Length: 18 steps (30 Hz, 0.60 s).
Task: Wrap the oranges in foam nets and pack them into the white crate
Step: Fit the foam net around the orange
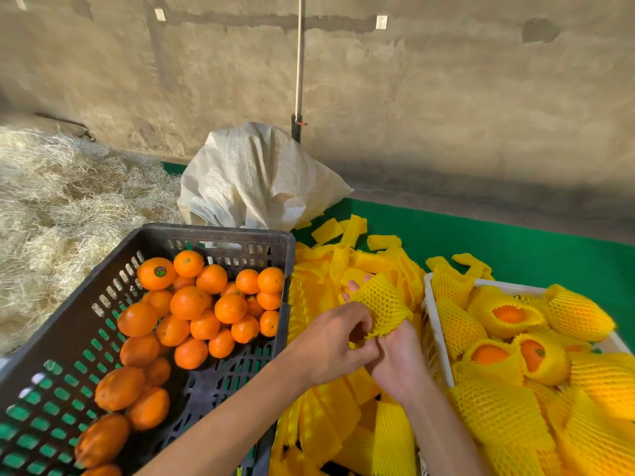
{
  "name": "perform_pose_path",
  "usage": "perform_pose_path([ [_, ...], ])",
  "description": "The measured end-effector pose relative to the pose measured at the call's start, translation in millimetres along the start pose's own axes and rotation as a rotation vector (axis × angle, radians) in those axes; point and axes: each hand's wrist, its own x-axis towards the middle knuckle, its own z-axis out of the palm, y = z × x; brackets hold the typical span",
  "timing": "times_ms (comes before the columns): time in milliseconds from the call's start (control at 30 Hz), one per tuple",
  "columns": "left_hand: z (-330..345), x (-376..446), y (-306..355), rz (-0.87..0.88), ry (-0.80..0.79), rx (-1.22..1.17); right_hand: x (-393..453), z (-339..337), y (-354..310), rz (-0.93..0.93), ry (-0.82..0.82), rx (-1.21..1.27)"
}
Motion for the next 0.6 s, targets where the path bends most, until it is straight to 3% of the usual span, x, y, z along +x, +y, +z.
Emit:
perform_pose_path([
  [67, -4.5, -0.9, 4.4, 0.002, 0.132, -0.092, 0.8, -4.6, -1.8, -0.038, 0.071, -0.003],
  [167, -23.4, 4.4, -4.3, -0.016, 0.56, -0.318, 4.2, -11.8, -7.4, -0.13, 0.188, 0.041],
  [233, -37.0, 8.9, -27.6, -0.156, 0.855, -0.397, 3.6, -11.2, -8.1, -0.165, 0.248, 0.079],
  [300, -45.2, 8.3, -63.0, -0.362, 1.031, -0.377, 1.6, -8.3, -3.9, -0.136, 0.273, 0.019],
  [367, -47.4, 1.4, -106.8, -0.577, 0.891, -0.267, -0.2, -6.6, 3.6, -0.084, 0.281, -0.049],
  [433, -46.3, -6.7, -149.0, -0.676, 0.511, 0.023, -0.4, -4.5, 6.8, -0.067, 0.271, -0.112],
  [500, -48.9, -7.0, -177.6, -0.659, 0.215, 0.311, 3.1, -6.5, 6.9, -0.075, 0.27, -0.161],
  [600, -58.4, 5.6, -193.1, -0.602, 0.108, 0.519, 7.1, -8.6, 6.7, -0.068, 0.266, -0.21],
])
